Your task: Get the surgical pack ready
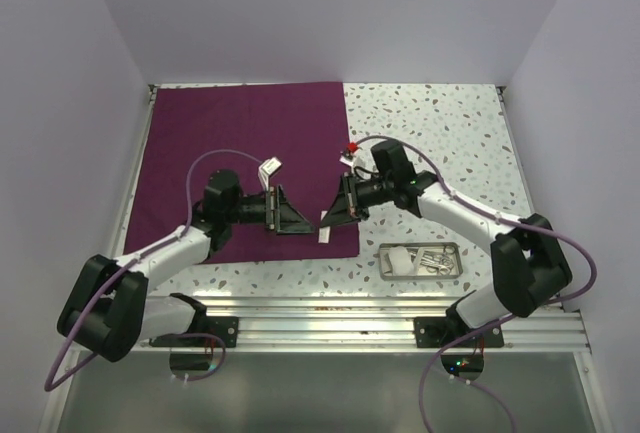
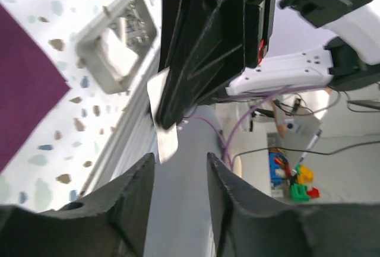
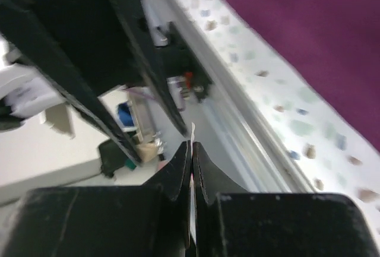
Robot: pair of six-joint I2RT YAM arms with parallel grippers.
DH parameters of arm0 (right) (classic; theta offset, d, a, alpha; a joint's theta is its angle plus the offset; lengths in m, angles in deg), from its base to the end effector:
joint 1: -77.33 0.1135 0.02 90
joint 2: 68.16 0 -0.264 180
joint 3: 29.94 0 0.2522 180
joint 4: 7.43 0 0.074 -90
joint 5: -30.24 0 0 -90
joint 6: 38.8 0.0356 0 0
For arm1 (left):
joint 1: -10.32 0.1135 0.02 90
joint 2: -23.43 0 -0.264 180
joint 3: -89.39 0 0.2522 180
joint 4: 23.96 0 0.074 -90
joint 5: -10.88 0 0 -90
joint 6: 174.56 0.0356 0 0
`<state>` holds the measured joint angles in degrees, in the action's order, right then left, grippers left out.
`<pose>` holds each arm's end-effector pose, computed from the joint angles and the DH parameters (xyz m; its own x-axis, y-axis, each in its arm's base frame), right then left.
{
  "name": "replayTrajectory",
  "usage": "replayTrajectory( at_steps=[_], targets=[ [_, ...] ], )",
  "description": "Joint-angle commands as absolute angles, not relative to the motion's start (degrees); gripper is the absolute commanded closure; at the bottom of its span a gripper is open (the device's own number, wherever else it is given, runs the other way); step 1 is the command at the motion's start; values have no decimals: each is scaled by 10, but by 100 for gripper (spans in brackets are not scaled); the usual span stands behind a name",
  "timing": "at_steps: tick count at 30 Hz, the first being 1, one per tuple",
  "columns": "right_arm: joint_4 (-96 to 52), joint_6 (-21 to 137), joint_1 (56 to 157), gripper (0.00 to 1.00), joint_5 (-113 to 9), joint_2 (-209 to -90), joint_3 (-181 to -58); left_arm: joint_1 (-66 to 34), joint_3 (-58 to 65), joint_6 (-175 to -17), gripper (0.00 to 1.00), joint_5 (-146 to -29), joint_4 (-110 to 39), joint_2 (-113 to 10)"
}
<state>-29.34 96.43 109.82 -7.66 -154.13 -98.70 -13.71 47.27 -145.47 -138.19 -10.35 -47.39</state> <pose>0.2521 0.1938 0.2417 -0.9757 -0.1043 -0.1929 -0.2182 0.3739 0.9014 0.2101 -0.1271 0.2177 -0.9595 -0.0640 -0.2743 0.2617 0.1569 -0.9523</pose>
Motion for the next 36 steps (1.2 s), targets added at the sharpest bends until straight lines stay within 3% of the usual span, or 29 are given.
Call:
replayTrajectory(
  at_steps=[1, 7, 11, 18, 20, 22, 23, 27, 31, 36],
  targets=[
    [-492, 855, 1051, 100, -189, -1516, -1020, -104, 448, -1365, 52, -1359, -227, -481],
    [-756, 746, 872, 100, -372, -1525, -971, -80, 342, -1149, 50, -1207, -560, -549],
    [-766, 717, 788, 100, -410, -1522, -938, -78, 325, -1130, 50, -1185, -571, -572],
    [-755, 722, 760, 100, -418, -1540, -918, -77, 321, -1125, 50, -1200, -563, -581],
    [-756, 726, 758, 94, -433, -1544, -919, -74, 317, -1118, 51, -1193, -571, -580],
    [-765, 726, 756, 80, -441, -1544, -924, -69, 314, -1108, 51, -1181, -582, -580],
    [-770, 726, 755, 64, -454, -1540, -926, -66, 309, -1106, 51, -1175, -585, -581],
    [-811, 742, 751, 39, -485, -1524, -945, -62, 285, -1085, 51, -1134, -613, -594],
    [-858, 783, 750, 36, -518, -1495, -968, -62, 256, -1073, 51, -1092, -627, -610],
    [-904, 882, 746, 45, -552, -1463, -981, -77, 208, -1070, 55, -1022, -651, -636]
  ],
)
